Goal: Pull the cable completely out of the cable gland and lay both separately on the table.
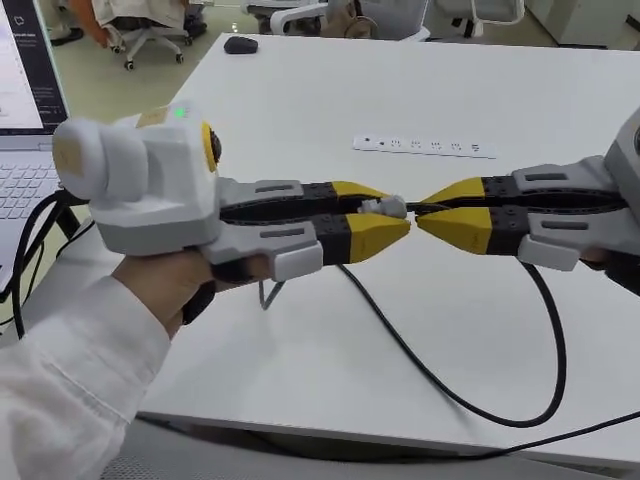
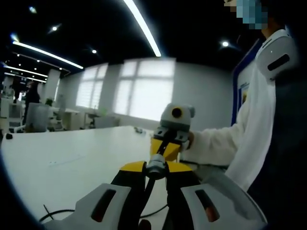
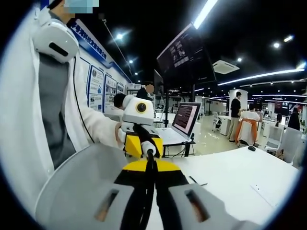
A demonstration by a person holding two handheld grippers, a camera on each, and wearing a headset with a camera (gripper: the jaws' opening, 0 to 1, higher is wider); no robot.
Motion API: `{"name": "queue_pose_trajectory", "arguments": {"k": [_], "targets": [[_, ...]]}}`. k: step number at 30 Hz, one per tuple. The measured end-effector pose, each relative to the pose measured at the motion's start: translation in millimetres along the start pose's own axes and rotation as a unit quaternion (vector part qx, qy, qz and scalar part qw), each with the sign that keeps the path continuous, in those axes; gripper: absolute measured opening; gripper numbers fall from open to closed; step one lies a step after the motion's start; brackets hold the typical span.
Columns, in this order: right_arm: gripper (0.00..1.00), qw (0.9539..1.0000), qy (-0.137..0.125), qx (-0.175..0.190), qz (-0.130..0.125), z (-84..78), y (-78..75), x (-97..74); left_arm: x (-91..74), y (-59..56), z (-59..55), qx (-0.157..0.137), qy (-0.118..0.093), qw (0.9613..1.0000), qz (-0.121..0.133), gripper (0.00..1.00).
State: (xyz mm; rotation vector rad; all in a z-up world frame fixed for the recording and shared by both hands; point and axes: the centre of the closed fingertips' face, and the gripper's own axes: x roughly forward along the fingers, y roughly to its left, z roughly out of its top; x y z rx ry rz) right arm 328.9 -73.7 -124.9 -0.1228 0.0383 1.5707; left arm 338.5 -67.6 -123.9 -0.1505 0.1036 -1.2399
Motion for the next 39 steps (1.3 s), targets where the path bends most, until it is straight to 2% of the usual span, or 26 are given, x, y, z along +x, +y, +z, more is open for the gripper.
{"name": "queue_pose_trajectory", "arguments": {"k": [12, 24, 32, 39], "targets": [[0.03, 0.9994, 0.030, 0.007, -0.015, -24.2, -10.5, -15.7, -9.4, 9.3, -6.7, 0.002, 0.011, 0.9997, 0.021, 0.17], [0.03, 0.9958, 0.065, 0.031, -0.057, -59.0, -22.9, -47.6, -18.6, 17.8, -8.6, 0.001, 0.015, 0.9991, 0.040, 0.17], [0.03, 0.9946, 0.067, 0.037, -0.070, -65.5, -26.0, -55.8, -18.0, 19.0, -8.1, 0.000, 0.018, 0.9990, 0.042, 0.17], [0.03, 0.9937, 0.073, 0.043, -0.072, -69.8, -27.1, -56.0, -16.4, 21.6, -8.8, -0.009, 0.020, 0.9986, 0.049, 0.17]]}}
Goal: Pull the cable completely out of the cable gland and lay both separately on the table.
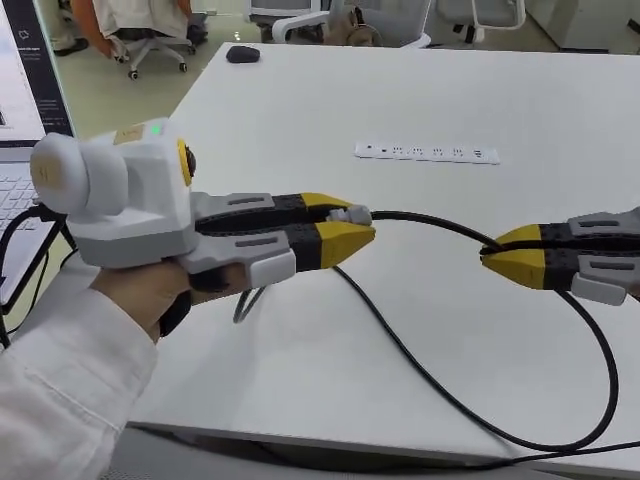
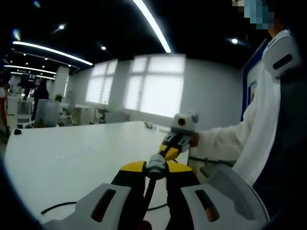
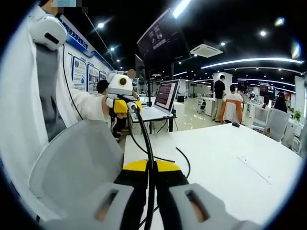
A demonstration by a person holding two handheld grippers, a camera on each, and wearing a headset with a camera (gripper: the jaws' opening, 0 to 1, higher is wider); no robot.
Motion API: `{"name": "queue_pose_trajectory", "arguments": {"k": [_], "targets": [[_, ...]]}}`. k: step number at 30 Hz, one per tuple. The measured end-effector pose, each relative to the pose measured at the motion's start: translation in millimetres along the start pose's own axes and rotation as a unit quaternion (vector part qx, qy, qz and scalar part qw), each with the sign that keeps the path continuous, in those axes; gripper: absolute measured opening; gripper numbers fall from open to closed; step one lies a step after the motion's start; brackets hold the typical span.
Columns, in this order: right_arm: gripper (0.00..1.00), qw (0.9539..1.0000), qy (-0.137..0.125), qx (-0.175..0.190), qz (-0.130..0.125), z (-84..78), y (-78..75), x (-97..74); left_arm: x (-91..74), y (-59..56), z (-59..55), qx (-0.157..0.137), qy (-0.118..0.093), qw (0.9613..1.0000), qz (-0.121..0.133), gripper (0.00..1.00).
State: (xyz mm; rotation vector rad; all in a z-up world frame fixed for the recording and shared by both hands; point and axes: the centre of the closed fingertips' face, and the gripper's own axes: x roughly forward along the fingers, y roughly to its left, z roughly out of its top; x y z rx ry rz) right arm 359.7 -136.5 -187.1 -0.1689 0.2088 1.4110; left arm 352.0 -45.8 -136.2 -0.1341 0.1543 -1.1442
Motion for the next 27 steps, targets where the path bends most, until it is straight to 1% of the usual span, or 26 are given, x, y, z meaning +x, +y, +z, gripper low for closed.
{"name": "queue_pose_trajectory", "arguments": {"k": [2, 3, 4, 6, 10, 11, 12, 14, 17, 20, 27], "targets": [[0.04, 1.0000, 0.009, 0.000, -0.003, -2.1, -1.3, 1.1, 1.1, 1.0, -1.4, 0.002, 0.006, 1.0000, 0.006, 0.17], [0.04, 0.9998, 0.013, -0.008, -0.012, -2.8, -4.0, 1.2, 1.9, 1.8, -2.5, 0.006, 0.011, 0.9999, 0.010, 0.17], [0.05, 0.9997, 0.016, -0.010, -0.015, -3.1, -5.0, 1.2, 2.3, 2.4, -3.0, 0.007, 0.014, 0.9998, 0.013, 0.17], [0.07, 0.9996, 0.017, -0.010, -0.018, -1.5, -6.2, 1.0, 2.6, 4.1, -3.0, 0.004, 0.015, 0.9997, 0.018, 0.17], [0.19, 0.9992, 0.011, -0.024, -0.028, 10.8, -7.1, 2.1, 3.7, 7.8, -2.0, 0.001, 0.014, 0.9995, 0.029, 0.17], [0.20, 0.9991, 0.008, -0.030, -0.030, 16.2, -7.2, 3.1, 4.6, 8.0, -2.3, 0.001, 0.015, 0.9995, 0.030, 0.17], [0.21, 0.9990, 0.007, -0.033, -0.030, 18.1, -7.0, 3.5, 5.0, 8.1, -2.4, 0.001, 0.015, 0.9994, 0.030, 0.17], [0.21, 0.9984, 0.001, -0.050, -0.027, 29.6, -4.2, 7.9, 8.3, 9.4, -4.2, 0.002, 0.021, 0.9992, 0.035, 0.17], [0.22, 0.9975, -0.007, -0.068, -0.019, 42.9, 0.7, 16.8, 12.9, 10.7, -6.9, 0.004, 0.030, 0.9988, 0.039, 0.17], [0.22, 0.9962, -0.014, -0.086, -0.002, 54.3, 7.4, 29.4, 17.7, 9.6, -6.8, 0.005, 0.032, 0.9988, 0.038, 0.17], [0.20, 0.9951, -0.016, -0.095, 0.021, 58.6, 11.3, 45.7, 20.1, 5.0, -5.8, 0.007, 0.032, 0.9991, 0.027, 0.17]]}}
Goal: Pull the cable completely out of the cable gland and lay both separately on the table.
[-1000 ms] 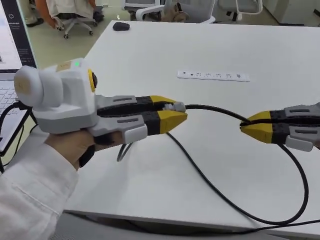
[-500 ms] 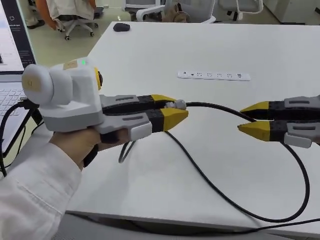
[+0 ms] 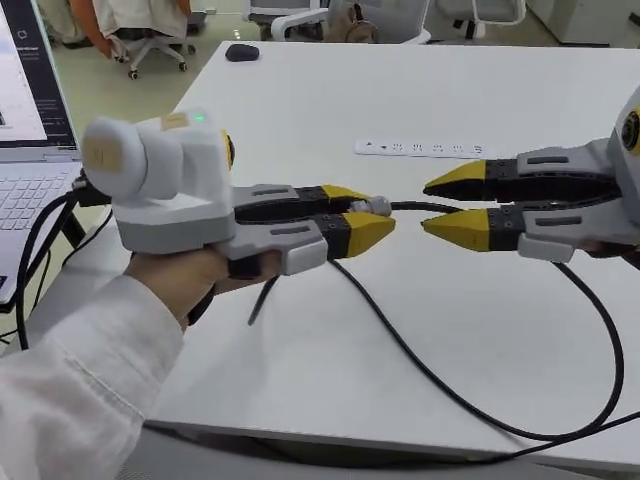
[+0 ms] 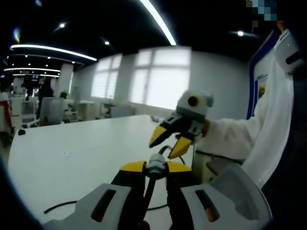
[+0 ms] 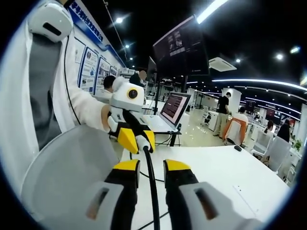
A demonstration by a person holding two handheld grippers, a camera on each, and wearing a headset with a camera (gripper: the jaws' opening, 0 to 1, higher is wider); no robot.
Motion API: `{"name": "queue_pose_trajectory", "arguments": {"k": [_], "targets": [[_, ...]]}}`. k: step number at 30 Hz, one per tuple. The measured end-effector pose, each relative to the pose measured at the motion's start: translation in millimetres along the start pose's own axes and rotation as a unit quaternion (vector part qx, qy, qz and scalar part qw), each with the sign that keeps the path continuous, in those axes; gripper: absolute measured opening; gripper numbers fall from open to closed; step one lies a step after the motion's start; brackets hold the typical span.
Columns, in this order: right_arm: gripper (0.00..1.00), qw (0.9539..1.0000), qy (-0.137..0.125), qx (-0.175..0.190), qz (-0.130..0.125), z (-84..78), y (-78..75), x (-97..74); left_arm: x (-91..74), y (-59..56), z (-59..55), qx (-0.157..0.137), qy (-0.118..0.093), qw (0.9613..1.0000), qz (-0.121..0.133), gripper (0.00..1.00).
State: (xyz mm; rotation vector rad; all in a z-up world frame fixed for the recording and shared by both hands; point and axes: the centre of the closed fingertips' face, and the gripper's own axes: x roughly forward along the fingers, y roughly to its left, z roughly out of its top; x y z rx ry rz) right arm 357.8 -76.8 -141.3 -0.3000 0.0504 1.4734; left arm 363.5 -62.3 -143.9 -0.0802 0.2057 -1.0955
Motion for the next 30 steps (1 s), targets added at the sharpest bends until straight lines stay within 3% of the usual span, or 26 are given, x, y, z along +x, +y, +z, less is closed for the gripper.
{"name": "queue_pose_trajectory", "arguments": {"k": [11, 30], "targets": [[0.04, 0.9995, -0.002, 0.003, 0.032, -4.7, 10.4, 6.9, -0.5, -4.1, -4.8, -0.002, 0.006, 0.9999, -0.012, 0.17], [0.03, 0.9993, 0.002, 0.014, 0.034, -17.7, 6.8, 7.0, -7.8, 3.4, -12.7, -0.011, 0.011, 0.9999, -0.003, 0.17]]}}
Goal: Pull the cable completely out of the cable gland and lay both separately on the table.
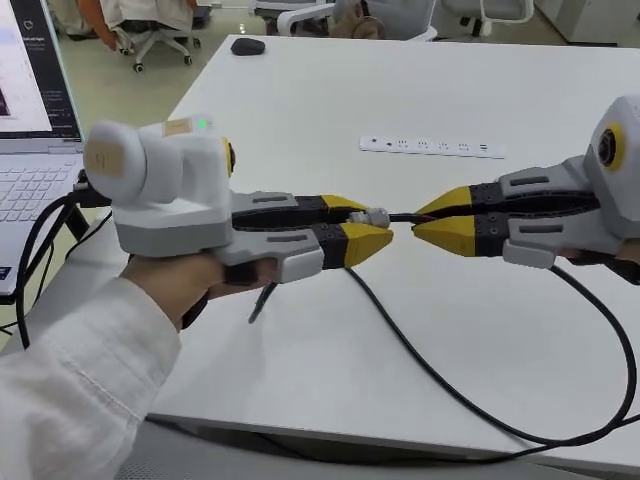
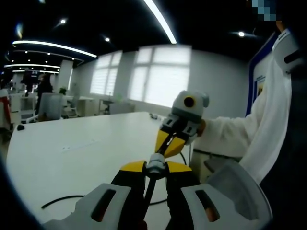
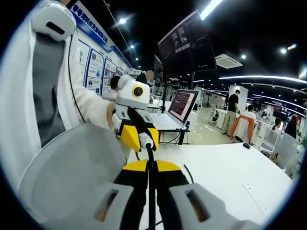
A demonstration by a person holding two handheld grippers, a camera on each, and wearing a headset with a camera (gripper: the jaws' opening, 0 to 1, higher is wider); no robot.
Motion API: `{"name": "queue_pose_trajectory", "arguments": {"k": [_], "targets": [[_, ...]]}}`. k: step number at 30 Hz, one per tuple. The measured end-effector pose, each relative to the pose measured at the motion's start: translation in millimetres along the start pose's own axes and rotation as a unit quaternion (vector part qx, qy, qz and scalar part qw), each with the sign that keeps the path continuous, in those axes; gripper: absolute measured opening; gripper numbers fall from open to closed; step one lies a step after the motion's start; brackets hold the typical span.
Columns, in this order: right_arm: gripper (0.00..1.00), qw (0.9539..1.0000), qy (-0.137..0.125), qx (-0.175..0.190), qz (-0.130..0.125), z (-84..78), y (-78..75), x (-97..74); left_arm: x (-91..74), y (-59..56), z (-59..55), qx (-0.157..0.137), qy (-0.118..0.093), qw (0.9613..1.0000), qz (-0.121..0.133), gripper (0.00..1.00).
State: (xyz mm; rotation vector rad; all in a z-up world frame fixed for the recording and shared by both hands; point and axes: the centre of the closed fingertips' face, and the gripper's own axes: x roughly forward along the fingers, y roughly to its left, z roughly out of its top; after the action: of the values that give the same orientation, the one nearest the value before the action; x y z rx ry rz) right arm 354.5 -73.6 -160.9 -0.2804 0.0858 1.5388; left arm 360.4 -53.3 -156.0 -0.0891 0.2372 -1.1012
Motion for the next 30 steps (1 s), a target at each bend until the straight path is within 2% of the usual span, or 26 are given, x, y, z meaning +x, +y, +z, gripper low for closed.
{"name": "queue_pose_trajectory", "arguments": {"k": [13, 22, 30], "targets": [[0.03, 0.9991, 0.018, 0.027, -0.026, -25.5, -9.3, -19.1, -11.1, 9.3, -3.9, -0.002, 0.004, 0.9999, 0.014, 0.17], [0.03, 0.9964, 0.038, 0.053, -0.055, -50.8, -15.8, -38.9, -20.2, 16.4, -4.7, -0.006, 0.003, 0.9996, 0.028, 0.17], [0.03, 0.9941, 0.044, 0.069, -0.070, -61.7, -16.2, -49.0, -26.5, 20.2, -3.2, -0.010, -0.001, 0.9993, 0.036, 0.17]]}}
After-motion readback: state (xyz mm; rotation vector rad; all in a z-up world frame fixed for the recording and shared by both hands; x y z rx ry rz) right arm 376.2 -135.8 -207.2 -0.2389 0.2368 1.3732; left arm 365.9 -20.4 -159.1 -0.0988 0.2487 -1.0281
